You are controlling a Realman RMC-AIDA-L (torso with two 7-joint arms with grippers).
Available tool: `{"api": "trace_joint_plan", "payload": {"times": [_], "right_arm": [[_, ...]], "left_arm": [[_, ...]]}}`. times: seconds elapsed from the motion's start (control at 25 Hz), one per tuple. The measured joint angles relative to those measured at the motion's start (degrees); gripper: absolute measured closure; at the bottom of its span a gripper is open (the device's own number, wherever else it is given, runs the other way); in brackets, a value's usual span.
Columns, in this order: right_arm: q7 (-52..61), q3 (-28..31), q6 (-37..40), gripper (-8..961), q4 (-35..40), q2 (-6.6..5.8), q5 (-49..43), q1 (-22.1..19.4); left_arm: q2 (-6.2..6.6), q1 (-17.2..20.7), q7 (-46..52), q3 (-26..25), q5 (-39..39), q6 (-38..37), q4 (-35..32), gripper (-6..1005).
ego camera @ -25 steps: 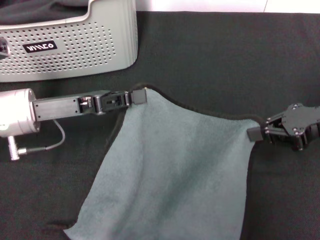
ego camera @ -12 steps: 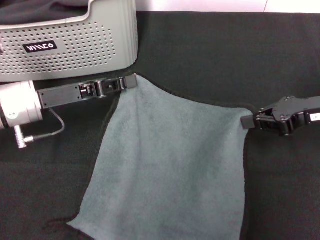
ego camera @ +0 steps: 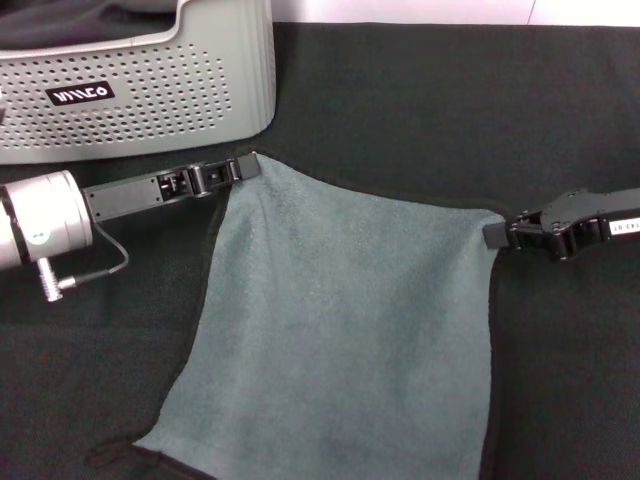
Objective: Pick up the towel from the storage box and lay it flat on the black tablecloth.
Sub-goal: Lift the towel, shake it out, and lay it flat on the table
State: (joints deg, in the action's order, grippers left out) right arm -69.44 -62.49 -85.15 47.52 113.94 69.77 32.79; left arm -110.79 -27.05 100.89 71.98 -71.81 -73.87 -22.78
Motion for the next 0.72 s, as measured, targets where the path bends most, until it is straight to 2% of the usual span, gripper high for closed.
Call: {"api": "trace_joint_plan", "payload": {"times": [0.4, 0.72], "right_arm": [[0.41, 0.0, 3.1, 947, -1.58, -0.49, -0.09, 0.17], [0.93, -0.07, 6.31, 946, -3.54, -0.4, -1.85, 1.18]], "left_arm": [[-1.63, -0.26, -0.6, 0.01, 0.03, 3.58, 0.11, 985], [-2.67, -0.41, -0.63, 0.02, -0.01, 6.66, 0.11, 985]]}}
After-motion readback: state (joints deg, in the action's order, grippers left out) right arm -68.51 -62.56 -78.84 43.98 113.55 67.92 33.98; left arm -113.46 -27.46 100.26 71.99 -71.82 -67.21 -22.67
